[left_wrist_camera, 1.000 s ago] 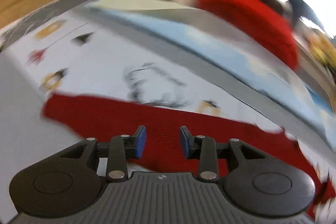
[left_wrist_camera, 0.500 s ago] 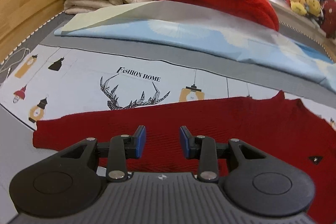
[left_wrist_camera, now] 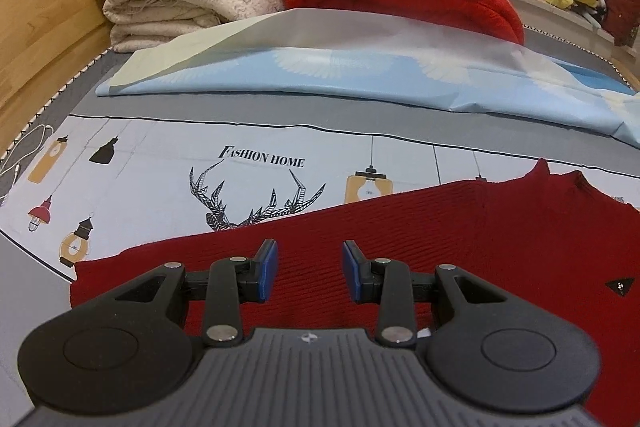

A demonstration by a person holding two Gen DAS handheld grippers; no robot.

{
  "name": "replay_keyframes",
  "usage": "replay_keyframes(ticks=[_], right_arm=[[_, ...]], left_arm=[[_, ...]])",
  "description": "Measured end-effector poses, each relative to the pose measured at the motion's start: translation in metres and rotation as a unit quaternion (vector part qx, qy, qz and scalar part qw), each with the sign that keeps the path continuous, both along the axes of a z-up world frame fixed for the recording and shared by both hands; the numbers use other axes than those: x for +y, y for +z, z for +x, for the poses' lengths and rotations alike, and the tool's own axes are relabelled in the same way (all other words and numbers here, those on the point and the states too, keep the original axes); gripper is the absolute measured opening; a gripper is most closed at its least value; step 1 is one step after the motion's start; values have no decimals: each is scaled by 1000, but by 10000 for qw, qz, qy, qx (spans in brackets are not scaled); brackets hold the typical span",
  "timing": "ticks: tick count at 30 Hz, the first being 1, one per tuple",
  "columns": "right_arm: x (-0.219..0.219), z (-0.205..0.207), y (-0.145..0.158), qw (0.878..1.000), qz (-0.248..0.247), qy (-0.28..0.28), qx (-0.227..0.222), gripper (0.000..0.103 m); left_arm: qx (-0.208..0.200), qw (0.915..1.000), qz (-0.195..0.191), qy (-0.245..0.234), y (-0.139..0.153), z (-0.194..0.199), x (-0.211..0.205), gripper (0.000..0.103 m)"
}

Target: Fold small clothes

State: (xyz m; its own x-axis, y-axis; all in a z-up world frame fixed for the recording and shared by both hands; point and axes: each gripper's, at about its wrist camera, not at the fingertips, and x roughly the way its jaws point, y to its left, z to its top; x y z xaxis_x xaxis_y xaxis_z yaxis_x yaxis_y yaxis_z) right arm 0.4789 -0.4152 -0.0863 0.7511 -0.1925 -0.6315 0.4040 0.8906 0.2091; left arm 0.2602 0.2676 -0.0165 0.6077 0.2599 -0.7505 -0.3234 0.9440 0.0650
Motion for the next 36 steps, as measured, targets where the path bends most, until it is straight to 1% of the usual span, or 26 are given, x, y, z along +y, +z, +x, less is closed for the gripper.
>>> replay_keyframes(ticks=[1, 2, 3, 4, 5, 7, 8, 9, 11, 12, 13, 14, 15, 17, 19, 21, 22, 23, 24, 26, 28, 30, 31, 33, 36], right_arm=[[-3, -18, 17, 9988, -133, -90, -460, 9], [-12, -43, 34, 9944, -142, -287, -1008, 9], [-22, -64, 44, 9890, -89, -511, -1385, 9], [-35, -85, 48, 9831, -46, -806, -1644, 9], [-49, -102, 47, 9786, 23, -1131, -1720, 9], [-83, -126, 26, 9712, 514, -1644, -1645, 9], [-99, -136, 8, 9671, 734, -1926, -1489, 9], [-111, -145, -9, 9634, 836, -2215, -1257, 9], [-137, -158, -54, 9535, 1212, -2691, -613, 9], [-146, -167, -75, 9429, 1370, -3022, -293, 9], [-153, -178, -91, 9300, 1586, -3314, -90, 9], [-157, -187, -105, 9186, 1855, -3490, 4, 9], [-159, -193, -111, 9164, 1971, -3481, -108, 9], [-155, -189, -102, 9272, 1641, -3368, -18, 10], [-151, -189, -93, 9266, 1518, -3438, -126, 10], [-148, -190, -82, 9260, 1172, -3588, -3, 19], [-144, -188, -77, 9281, 975, -3593, 40, 29], [-139, -188, -71, 9318, 768, -3545, 96, 34], [-132, -186, -65, 9380, 558, -3419, 155, 35], [-125, -183, -53, 9561, 447, -2893, 111, 38], [-103, -178, -40, 9775, 632, -2013, 78, 43], [-74, -178, -28, 9924, 828, -890, 191, 44], [-56, -181, -21, 9957, 803, -329, 319, 44], [-22, -196, -7, 9952, 598, 583, 513, 44], [13, -232, 10, 9858, 426, 1472, 687, 47]], left_arm=[[-10, 10000, -21, 3, 0, 0, -1, 39], [-18, 10000, -35, -4, 1, 1, -2, 39], [-26, 10000, -46, -11, 2, 1, -3, 39], [-40, 10000, -53, -24, 2, 2, -4, 39], [-60, 9999, -62, -51, 3, 2, -7, 39], [-67, 9999, -70, -106, 3, 3, -11, 39], [-62, 9999, -95, -126, 3, 3, -12, 39], [-57, 9998, -145, -135, 2, 4, -13, 39], [-36, 9996, -260, -122, 1, 3, -13, 39], [-17, 9995, -310, -113, 0, 3, -13, 39], [8, 9994, -337, -104, -1, 3, -12, 39], [41, 9993, -373, -93, -2, 4, -12, 39], [59, 9991, -412, -88, -3, 4, -12, 39], [117, 9987, -493, -101, -6, 5, -12, 39], [168, 9981, -585, -132, -8, 6, -12, 39], [206, 9977, -638, -122, -9, 7, -12, 39], [208, 9975, -661, -127, -9, 6, -13, 39], [202, 9973, -683, -160, -9, 6, -13, 39], [201, 9973, -686, -191, -9, 6, -14, 39], [182, 9972, -690, -229, -7, 5, -15, 39], [158, 9970, -715, -246, -6, 1, -16, 39], [87, 9966, -771, -286, -3, -5, -15, 39], [50, 9965, -779, -302, -1, -7, -16, 39], [-49, 9962, -798, -358, 3, -16, -16, 39], [-210, 9941, -916, -538, 8, -33, -17, 39]])
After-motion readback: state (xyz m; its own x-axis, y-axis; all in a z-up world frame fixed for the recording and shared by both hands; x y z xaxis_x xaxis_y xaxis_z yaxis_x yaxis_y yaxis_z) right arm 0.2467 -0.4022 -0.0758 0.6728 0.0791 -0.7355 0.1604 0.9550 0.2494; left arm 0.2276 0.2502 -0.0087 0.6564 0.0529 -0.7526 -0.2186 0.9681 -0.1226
